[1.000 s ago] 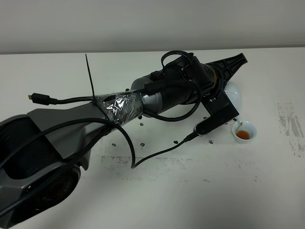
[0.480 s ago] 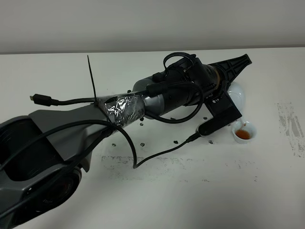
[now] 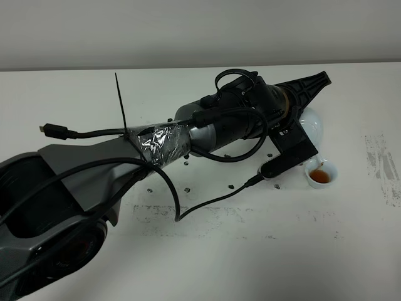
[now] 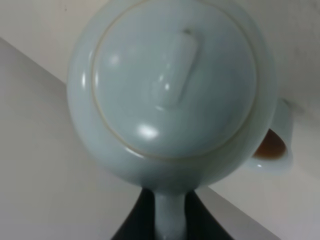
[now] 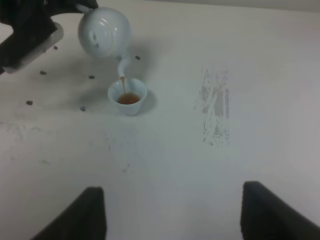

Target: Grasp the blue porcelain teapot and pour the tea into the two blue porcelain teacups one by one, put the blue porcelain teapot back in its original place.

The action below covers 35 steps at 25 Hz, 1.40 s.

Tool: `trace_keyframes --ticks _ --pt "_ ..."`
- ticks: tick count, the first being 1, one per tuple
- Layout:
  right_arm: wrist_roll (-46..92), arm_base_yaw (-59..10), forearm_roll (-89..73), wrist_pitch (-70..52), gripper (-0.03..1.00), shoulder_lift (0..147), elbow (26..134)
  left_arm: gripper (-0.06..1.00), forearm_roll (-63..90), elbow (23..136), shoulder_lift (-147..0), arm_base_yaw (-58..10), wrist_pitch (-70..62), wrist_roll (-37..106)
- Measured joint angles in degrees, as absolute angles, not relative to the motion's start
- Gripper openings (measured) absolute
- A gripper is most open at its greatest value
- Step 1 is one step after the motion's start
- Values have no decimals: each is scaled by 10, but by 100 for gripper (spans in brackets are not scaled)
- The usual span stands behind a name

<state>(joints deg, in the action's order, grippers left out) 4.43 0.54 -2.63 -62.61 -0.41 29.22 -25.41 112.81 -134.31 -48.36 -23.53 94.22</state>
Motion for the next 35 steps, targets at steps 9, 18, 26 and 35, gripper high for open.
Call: trace_keyframes --ticks 9,18,26,35 --pt "44 5 -26 -626 59 -4 292 3 -254 1128 -1343 -484 -235 942" --pt "44 5 -26 -626 59 -4 292 3 -254 1128 -1343 -484 -235 942" --pt "44 5 -26 -626 59 -4 292 3 -254 1128 -1343 -484 -236 951" --pt "44 5 -26 -626 59 -4 292 3 -254 1128 -1343 -484 -236 951"
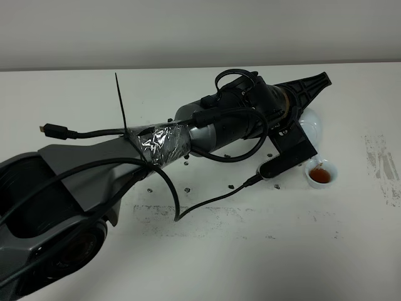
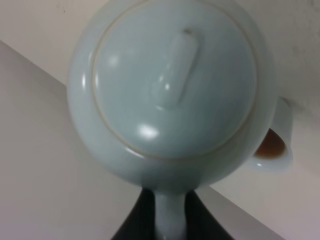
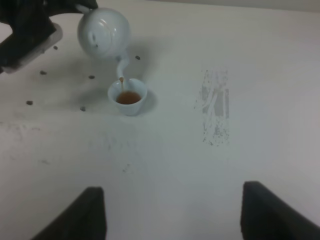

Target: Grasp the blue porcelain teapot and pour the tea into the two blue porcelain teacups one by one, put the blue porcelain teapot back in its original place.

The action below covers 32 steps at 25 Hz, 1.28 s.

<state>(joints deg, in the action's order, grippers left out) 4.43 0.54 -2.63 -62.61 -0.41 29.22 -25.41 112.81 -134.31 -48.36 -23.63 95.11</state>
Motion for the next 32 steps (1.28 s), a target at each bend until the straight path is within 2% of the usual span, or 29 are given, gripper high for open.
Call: trace_keyframes --ticks 32 --pt "44 5 -26 -626 59 -4 292 3 -254 1128 -1343 -489 -241 968"
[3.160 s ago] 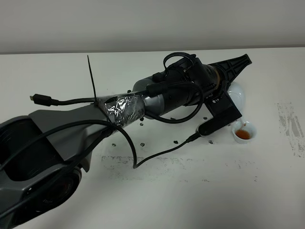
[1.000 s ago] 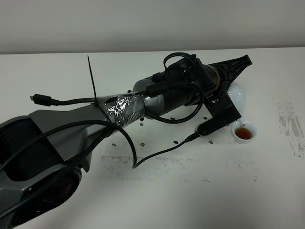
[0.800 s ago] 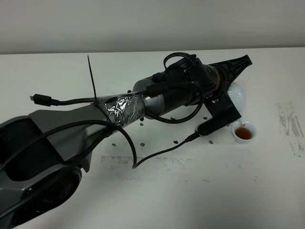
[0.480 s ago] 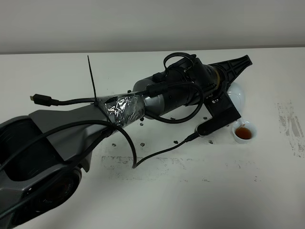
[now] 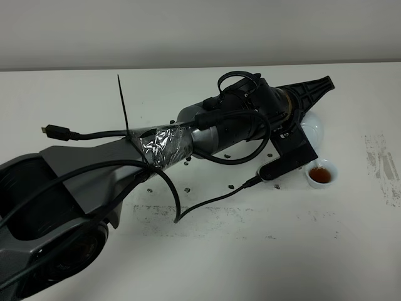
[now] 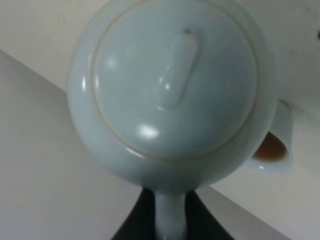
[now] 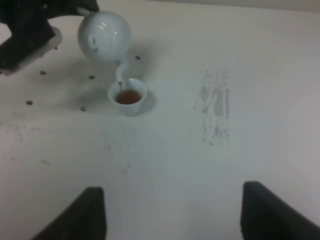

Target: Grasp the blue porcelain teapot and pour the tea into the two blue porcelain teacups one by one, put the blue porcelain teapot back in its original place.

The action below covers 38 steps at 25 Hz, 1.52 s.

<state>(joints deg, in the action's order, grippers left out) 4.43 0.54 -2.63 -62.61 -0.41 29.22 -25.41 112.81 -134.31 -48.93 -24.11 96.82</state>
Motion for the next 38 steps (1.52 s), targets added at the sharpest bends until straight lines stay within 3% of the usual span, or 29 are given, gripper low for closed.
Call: trace_keyframes --ticks 38 --pt "44 5 -26 -626 59 -4 292 3 -254 1128 -1343 -489 -243 981"
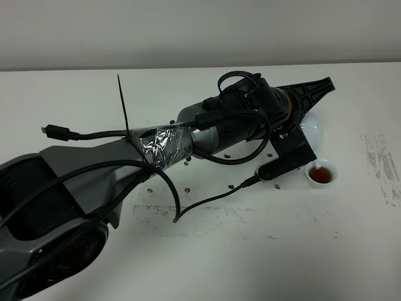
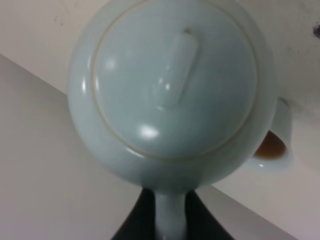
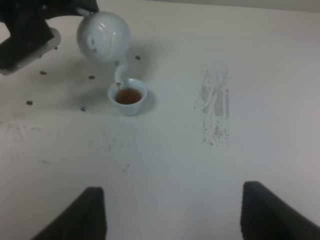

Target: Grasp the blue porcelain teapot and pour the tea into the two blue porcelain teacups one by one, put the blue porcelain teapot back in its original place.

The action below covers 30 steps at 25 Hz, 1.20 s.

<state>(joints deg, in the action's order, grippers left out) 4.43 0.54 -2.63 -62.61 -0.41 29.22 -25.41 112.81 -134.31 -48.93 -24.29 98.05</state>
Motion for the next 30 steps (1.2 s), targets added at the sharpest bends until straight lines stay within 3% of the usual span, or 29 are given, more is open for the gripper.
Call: trace_keyframes --ticks 30 --pt "44 5 -26 -626 59 -4 292 3 -260 1128 -1343 -489 -243 981"
